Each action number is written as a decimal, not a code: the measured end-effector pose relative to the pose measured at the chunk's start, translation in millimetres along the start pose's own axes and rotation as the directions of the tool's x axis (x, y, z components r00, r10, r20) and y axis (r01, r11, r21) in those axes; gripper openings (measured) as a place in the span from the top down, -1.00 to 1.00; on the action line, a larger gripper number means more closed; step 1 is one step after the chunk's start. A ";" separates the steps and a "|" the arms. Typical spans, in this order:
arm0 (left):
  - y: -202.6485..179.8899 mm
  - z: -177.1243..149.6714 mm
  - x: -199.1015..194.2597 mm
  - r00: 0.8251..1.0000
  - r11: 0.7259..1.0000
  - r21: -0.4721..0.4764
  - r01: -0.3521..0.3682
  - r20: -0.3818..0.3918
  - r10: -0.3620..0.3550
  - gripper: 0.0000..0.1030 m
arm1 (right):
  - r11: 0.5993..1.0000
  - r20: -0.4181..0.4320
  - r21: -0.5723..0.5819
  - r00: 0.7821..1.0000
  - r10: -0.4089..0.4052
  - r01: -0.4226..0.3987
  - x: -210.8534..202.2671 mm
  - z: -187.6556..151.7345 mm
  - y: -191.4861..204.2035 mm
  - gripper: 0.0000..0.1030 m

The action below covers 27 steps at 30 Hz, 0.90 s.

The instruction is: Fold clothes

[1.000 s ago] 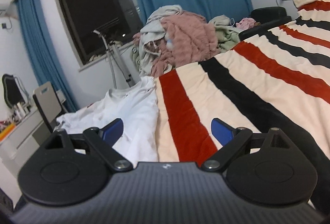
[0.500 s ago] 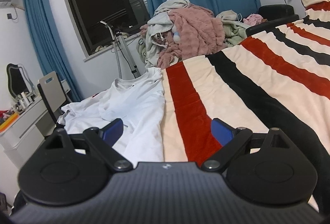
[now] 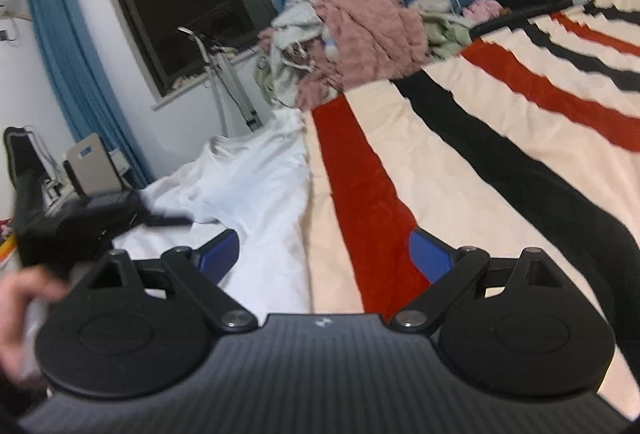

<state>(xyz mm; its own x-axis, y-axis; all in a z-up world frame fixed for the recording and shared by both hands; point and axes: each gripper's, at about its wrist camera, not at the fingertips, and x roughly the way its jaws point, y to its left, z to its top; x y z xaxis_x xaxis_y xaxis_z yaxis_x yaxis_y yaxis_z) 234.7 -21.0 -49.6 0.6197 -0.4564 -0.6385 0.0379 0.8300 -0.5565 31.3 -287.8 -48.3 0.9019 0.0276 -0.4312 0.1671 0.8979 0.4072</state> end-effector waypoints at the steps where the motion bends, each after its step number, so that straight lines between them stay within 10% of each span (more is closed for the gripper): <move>1: 0.4 8.0 16.5 1.000 1.000 -0.011 -0.017 0.020 0.017 -0.36 | 1.000 -0.007 0.014 1.000 -0.005 0.005 4.8 -0.6 -2.2 -0.81; 4: 3.5 21.7 59.8 0.998 0.996 -0.081 -0.042 0.036 0.045 -0.07 | 0.999 -0.026 0.037 0.999 -0.022 0.023 19.6 -2.9 -5.9 -0.81; 8: -11.5 35.2 85.0 0.994 0.996 0.027 -0.088 0.062 0.086 0.95 | 0.999 -0.058 0.005 0.998 -0.039 0.039 43.0 -8.5 -2.4 -0.81; 14: -37.3 47.3 104.4 0.927 0.905 0.234 -0.355 0.210 0.310 0.94 | 0.998 -0.106 -0.055 0.994 -0.027 0.021 69.8 -15.9 8.6 -0.81; 16: -29.5 47.4 103.4 0.942 0.921 0.214 -0.326 0.159 0.297 0.88 | 0.998 -0.116 -0.062 0.993 -0.025 0.018 74.9 -18.2 8.6 -0.81; 19: -16.4 39.2 92.0 0.960 0.940 0.197 -0.277 0.091 0.264 0.23 | 0.999 -0.141 -0.043 0.990 -0.031 0.025 82.3 -19.7 4.9 -0.81; 27: 16.8 -40.0 -6.4 0.991 0.992 0.129 0.002 -0.133 0.016 -0.01 | 0.998 -0.114 -0.056 0.993 -0.029 0.022 72.2 -17.2 7.8 -0.81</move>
<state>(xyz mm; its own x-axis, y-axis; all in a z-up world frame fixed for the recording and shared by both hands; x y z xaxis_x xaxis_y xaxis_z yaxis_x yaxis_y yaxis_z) 200.0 -17.0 -76.2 0.5102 -0.4821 -0.7122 0.1399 0.8636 -0.4844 90.8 -271.3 -90.1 0.8454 0.0518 -0.5316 0.1649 0.9214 0.3519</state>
